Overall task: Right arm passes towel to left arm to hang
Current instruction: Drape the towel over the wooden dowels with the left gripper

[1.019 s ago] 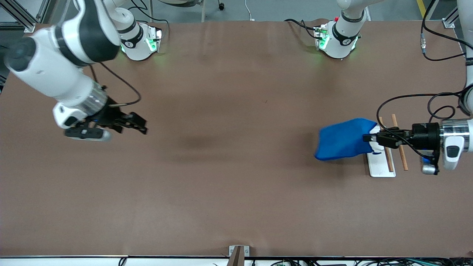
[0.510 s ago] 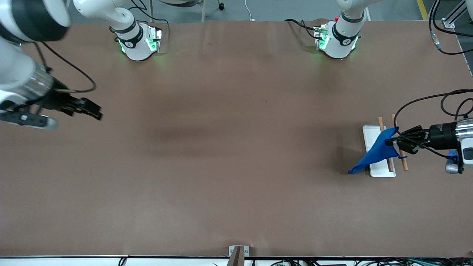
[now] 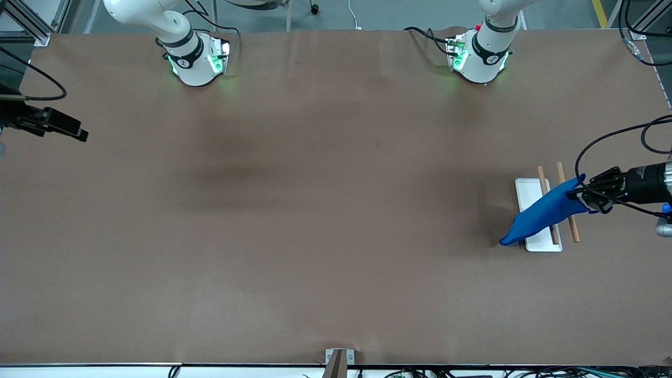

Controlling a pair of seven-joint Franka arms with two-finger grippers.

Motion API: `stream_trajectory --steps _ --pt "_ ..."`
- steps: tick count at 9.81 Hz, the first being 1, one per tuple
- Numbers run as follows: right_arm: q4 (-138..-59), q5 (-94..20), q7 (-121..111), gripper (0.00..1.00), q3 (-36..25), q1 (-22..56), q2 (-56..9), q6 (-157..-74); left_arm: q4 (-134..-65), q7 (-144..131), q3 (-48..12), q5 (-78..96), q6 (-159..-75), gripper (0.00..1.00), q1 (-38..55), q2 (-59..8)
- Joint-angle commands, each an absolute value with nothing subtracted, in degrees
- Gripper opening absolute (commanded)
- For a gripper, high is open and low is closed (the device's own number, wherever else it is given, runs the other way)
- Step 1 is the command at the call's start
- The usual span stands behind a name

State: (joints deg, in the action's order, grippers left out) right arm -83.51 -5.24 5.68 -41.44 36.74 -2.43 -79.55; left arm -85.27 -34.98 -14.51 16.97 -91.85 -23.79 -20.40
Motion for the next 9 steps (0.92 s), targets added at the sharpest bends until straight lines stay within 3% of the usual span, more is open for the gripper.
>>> stream_trajectory --steps 1,6,9 --pt "-81.12 -4.39 5.45 1.0 -41.49 37.0 -2.46 -78.4 -82.11 -38.47 -14.68 14.41 -88.0 0.0 -22.59 -21.0" --pt "-81.3 -4.31 5.54 1.0 -41.4 37.09 -2.46 -78.4 -82.09 -38.59 -15.64 9.32 -86.4 0.0 -22.85 -22.32" --pt "-81.65 -4.48 5.27 1.0 -33.42 27.1 -2.2 -78.05 -82.09 -30.7 -14.94 7.48 -86.57 0.0 -25.47 -23.55"
